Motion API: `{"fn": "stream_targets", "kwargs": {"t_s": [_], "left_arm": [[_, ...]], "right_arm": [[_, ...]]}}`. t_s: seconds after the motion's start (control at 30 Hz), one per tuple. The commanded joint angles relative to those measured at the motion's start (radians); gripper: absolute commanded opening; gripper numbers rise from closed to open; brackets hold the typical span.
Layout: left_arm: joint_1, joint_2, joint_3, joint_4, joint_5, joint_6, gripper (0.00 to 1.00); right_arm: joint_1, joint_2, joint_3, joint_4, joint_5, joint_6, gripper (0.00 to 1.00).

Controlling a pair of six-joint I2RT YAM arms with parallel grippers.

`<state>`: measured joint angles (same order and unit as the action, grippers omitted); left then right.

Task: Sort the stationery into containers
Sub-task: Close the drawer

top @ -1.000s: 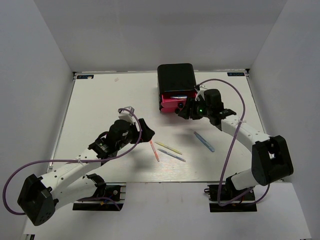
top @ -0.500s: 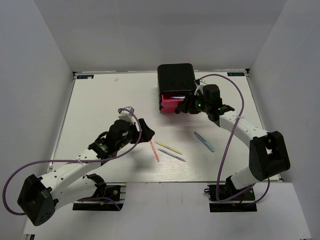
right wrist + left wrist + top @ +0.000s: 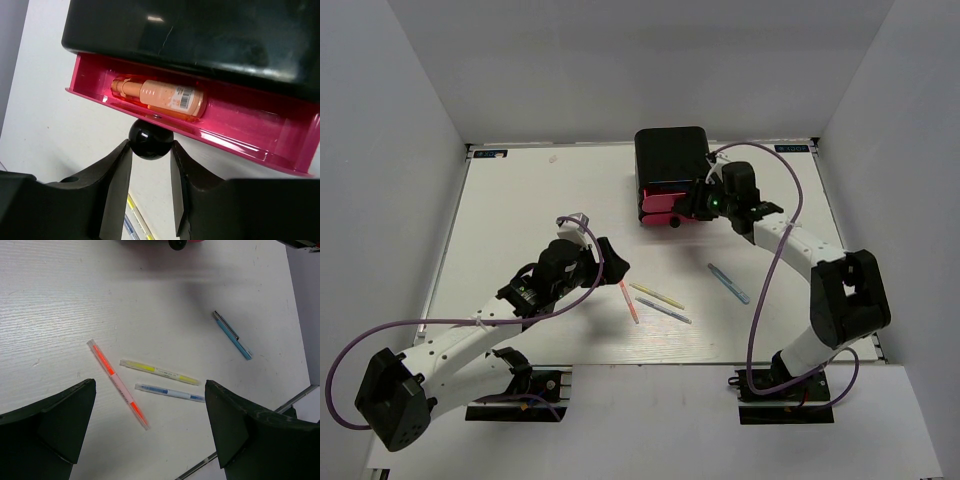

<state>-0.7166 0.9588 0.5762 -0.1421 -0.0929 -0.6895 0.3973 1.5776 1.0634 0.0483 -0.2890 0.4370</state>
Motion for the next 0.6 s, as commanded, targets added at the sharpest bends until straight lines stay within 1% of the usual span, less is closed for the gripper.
{"fn": "stream_targets", "kwargs": {"t_s": [0.0, 0.07, 0.3, 0.57], "left_arm": [[-0.004, -0.006, -0.006, 0.019, 0.01, -0.005, 0.99], [-0.004, -0.006, -0.006, 0.019, 0.01, -0.005, 0.99], [-0.014, 0.012, 0.004, 0.029, 0.01, -0.015, 0.99], [-0.014, 0.04, 0.013, 0.068, 0.019, -0.042, 0.99]], "right_arm": [[-0.003, 0.013, 0.087, 0.061, 0.007, -0.017, 0.27], [-0.005, 0.022, 0.11, 0.059, 0.011, -0.024, 0.26], [-0.006, 0.081, 0.165, 0.061, 0.025, -0.052, 0.26], [-0.012, 0.105, 0.179, 0.081, 0.04, -0.07, 0.26]]}}
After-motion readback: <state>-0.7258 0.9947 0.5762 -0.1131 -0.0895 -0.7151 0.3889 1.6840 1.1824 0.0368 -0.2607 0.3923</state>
